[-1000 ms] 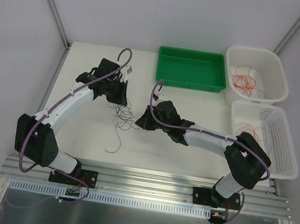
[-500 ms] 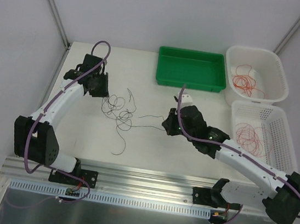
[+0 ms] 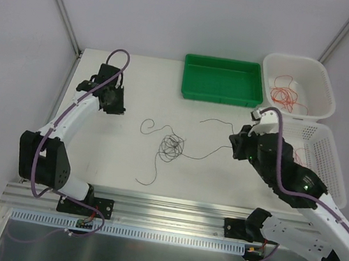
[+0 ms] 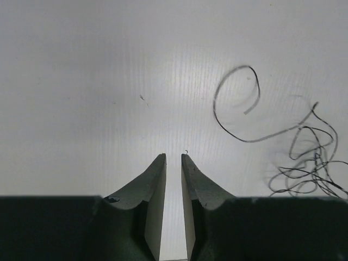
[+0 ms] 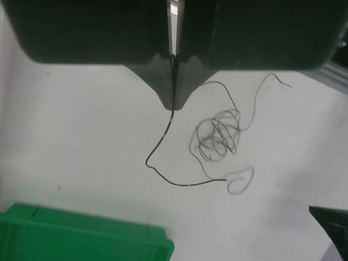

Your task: Untangle the cables

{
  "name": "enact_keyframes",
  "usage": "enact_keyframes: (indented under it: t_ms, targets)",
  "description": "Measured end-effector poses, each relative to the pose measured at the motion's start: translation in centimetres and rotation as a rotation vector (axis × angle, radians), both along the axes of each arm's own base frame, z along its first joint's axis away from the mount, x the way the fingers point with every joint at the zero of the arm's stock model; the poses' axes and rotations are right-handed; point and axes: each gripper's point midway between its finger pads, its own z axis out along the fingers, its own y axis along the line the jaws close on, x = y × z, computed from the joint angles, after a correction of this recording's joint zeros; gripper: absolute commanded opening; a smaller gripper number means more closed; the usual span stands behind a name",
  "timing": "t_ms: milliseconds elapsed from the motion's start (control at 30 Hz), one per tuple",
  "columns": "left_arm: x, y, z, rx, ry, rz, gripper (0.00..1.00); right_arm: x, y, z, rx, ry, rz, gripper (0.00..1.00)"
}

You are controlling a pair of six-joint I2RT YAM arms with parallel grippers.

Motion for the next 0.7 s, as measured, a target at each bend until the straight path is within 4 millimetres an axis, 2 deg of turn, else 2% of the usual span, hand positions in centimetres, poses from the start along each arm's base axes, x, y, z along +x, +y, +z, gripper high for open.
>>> enact_keyframes:
  t_ms: [100,167,300,400,533,600,700]
  targets:
    - [-0.1,-0.1,-0.6,-0.004,0.020,-0.005,0.20,-0.6,-1.3,2.8,0.033,-0.053,-0.009,0.01]
    - [-0.3,-0.9,-0.7,-0.038,0.034,-0.030,0.27,-0.8,-1.7,4.1,0.044,-0.074,-0.007,0.01]
    - [-0.9,-3.1,-1.1,-0.122,0.071,-0.114,0.39,-0.4,-1.2,3.8,0.009,-0.057,-0.002,0.01]
    - [-2.0,-6.4,-1.6,-0.161,0.106,-0.220,0.48,0.1,-0.5,2.5,-0.036,-0.022,0.007,0.01]
    - [-4.9,-12.3,-1.8,-0.239,0.151,-0.386,0.63,0.4,0.1,1.2,-0.085,0.015,0.019,0.01]
    - [-6.5,-14.5,-2.1,-0.267,0.159,-0.440,0.69,0.4,0.2,1.2,-0.098,0.018,0.031,0.01]
    - [-9.9,-16.8,-3.8,-0.262,0.191,-0.517,0.71,0.2,0.3,1.9,-0.090,0.008,0.046,0.01]
